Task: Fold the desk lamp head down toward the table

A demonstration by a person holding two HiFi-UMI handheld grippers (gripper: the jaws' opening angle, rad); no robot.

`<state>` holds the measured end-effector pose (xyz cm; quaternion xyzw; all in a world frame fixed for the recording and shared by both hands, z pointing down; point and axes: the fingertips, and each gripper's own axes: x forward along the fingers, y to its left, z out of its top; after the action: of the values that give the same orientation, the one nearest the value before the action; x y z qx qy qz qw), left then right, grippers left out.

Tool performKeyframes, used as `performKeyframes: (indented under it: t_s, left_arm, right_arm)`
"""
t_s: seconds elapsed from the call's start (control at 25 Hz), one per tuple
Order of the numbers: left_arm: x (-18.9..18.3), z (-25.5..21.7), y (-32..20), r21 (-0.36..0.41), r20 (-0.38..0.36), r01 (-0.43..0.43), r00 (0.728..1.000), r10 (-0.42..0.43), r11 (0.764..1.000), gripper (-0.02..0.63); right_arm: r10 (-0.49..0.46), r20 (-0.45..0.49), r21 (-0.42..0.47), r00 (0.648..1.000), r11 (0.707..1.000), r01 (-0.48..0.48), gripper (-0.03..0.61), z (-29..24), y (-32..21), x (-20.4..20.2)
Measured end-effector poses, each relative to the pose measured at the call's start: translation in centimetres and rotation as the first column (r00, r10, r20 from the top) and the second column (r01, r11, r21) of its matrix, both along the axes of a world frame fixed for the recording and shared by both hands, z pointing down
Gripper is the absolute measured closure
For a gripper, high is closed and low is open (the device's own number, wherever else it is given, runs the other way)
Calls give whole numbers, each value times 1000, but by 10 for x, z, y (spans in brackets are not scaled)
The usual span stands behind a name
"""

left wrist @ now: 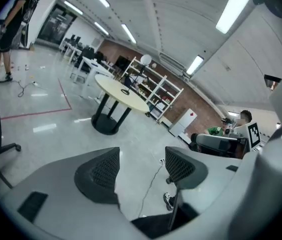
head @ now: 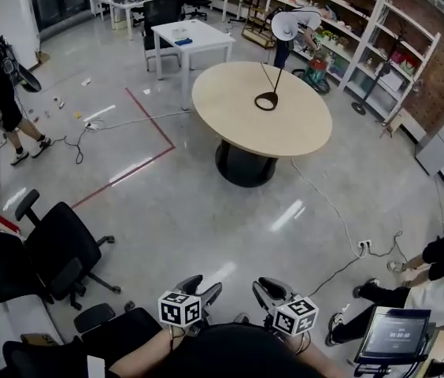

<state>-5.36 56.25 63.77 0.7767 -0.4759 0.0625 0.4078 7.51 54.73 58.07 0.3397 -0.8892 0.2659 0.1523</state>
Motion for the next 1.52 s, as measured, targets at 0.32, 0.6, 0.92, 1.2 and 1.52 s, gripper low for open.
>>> performKeyframes:
  t_s: [0.32, 0.6, 0.92, 1.2, 1.52]
  left_arm:
    - [32, -21, -15, 51, 103, -11, 995, 6, 999, 316]
    - [77, -30, -17, 18, 113, -30, 993, 27, 999, 317]
    - [93, -26, -15, 20, 139, -24, 990, 21, 1000, 316]
    - [108, -27, -16, 32, 159, -15, 987, 10, 999, 317]
    - [127, -24, -14, 47, 186, -14, 983, 5, 999, 316]
  right_arm:
    - [79, 140, 54, 987, 995, -87, 489, -16, -31, 45]
    - [99, 179, 15, 979, 995, -103, 489, -18, -35, 87]
    - [91, 195, -5, 977, 996, -92, 489, -10, -36, 102]
    - [62, 193, 8, 979, 998, -64, 489, -10, -40, 115]
    - [44, 206, 17, 978, 999, -49, 491, -5, -42, 133]
